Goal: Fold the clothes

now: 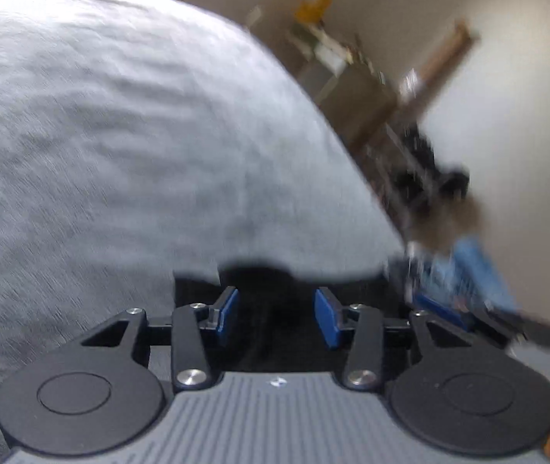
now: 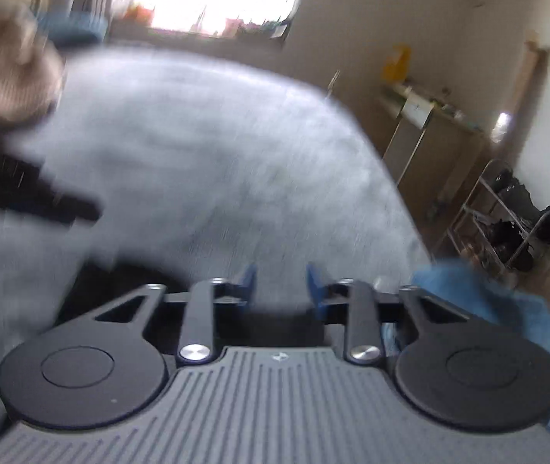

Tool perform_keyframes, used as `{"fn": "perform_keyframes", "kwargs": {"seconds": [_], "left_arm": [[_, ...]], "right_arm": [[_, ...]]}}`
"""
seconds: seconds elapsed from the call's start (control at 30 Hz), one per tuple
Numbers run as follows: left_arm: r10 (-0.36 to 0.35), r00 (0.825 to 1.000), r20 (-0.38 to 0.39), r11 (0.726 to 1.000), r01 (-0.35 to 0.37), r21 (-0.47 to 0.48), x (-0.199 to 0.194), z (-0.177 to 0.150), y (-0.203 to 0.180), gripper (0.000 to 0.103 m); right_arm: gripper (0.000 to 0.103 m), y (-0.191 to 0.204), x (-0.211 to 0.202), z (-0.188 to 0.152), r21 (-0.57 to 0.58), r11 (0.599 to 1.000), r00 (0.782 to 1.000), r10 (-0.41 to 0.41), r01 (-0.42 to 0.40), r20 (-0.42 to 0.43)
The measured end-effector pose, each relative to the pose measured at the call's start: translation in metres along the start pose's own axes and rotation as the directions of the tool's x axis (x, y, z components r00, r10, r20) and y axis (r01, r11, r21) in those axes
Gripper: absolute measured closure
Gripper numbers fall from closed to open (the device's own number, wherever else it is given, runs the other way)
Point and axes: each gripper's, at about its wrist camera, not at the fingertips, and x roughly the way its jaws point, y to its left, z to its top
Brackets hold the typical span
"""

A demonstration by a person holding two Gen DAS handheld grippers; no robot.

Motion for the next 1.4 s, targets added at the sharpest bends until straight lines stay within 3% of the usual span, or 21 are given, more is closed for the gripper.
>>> {"fn": "perform_keyframes", "kwargs": {"seconds": [0.03, 0.1, 0.2, 0.3, 0.43, 0.57, 0.77, 0.87, 0.93, 1.07, 1.2, 1.3, 1.4], "left_arm": [[0.002, 1.000, -0.012, 1.000, -0.001, 0.023, 0.007, -0.005, 0.000, 0.061], [0.023, 0.999, -0.048, 0.999, -0.021, 0.045, 0.022, -0.010, 0.006, 0.061], [0.096, 0.992, -0.083, 0.995, -0.094, 0.023, 0.044, -0.013, 0.021, 0.070], [0.062, 0.995, -0.078, 0.998, -0.064, -0.019, 0.045, -0.009, 0.032, 0.070], [0.059, 0.995, -0.076, 0.998, -0.057, 0.025, 0.040, -0.006, 0.027, 0.066], [0.029, 0.999, -0.035, 0.996, -0.026, 0.081, 0.026, 0.002, 0.016, 0.064], [-0.028, 0.998, -0.061, 0.980, 0.039, 0.194, 0.037, 0.007, 0.000, 0.058], [-0.034, 0.994, -0.104, 0.986, 0.051, 0.160, 0.057, 0.005, 0.009, 0.062], [-0.063, 0.993, -0.099, 0.996, 0.069, 0.064, 0.064, 0.011, 0.026, 0.073], [-0.050, 0.999, -0.016, 0.997, 0.049, -0.061, 0.046, 0.028, 0.043, 0.060], [-0.070, 0.997, 0.022, 0.989, 0.072, -0.127, 0.018, 0.031, 0.047, 0.060], [-0.113, 0.993, -0.016, 0.989, 0.111, -0.102, -0.004, 0.018, 0.034, 0.059], [-0.157, 0.981, -0.111, 0.987, 0.153, -0.045, -0.019, -0.011, 0.013, 0.058]], "right_arm": [[0.095, 0.004, 0.009, -0.005, -0.015, 1.000, 0.999, -0.024, 0.024, -0.030], [0.097, 0.003, 0.030, -0.010, -0.010, 0.997, 0.995, -0.072, 0.072, -0.068], [0.101, -0.009, 0.072, -0.012, 0.053, 0.992, 0.985, -0.103, 0.111, -0.139], [0.101, -0.019, 0.115, -0.020, 0.073, 0.985, 0.963, -0.134, 0.154, -0.234], [0.101, -0.014, 0.133, -0.021, 0.011, 0.974, 0.943, -0.215, 0.226, -0.255], [0.100, -0.013, 0.095, -0.007, 0.014, 0.972, 0.959, -0.231, 0.237, -0.167], [0.099, -0.001, 0.054, 0.000, -0.008, 0.995, 0.994, -0.096, 0.096, -0.055], [0.100, 0.003, 0.075, -0.002, 0.019, 1.000, 0.993, 0.010, -0.008, -0.118], [0.101, 0.001, 0.097, -0.009, 0.087, 0.995, 0.981, 0.062, -0.047, -0.186], [0.100, -0.009, 0.107, -0.008, 0.131, 0.991, 0.988, 0.011, 0.009, -0.151], [0.099, -0.019, 0.069, -0.005, 0.158, 0.987, 0.995, 0.011, 0.005, -0.095], [0.099, -0.015, 0.029, -0.017, 0.103, 0.994, 0.995, 0.045, -0.036, -0.090], [0.099, -0.007, 0.001, -0.034, 0.019, 0.996, 0.989, 0.084, -0.083, -0.123]]}}
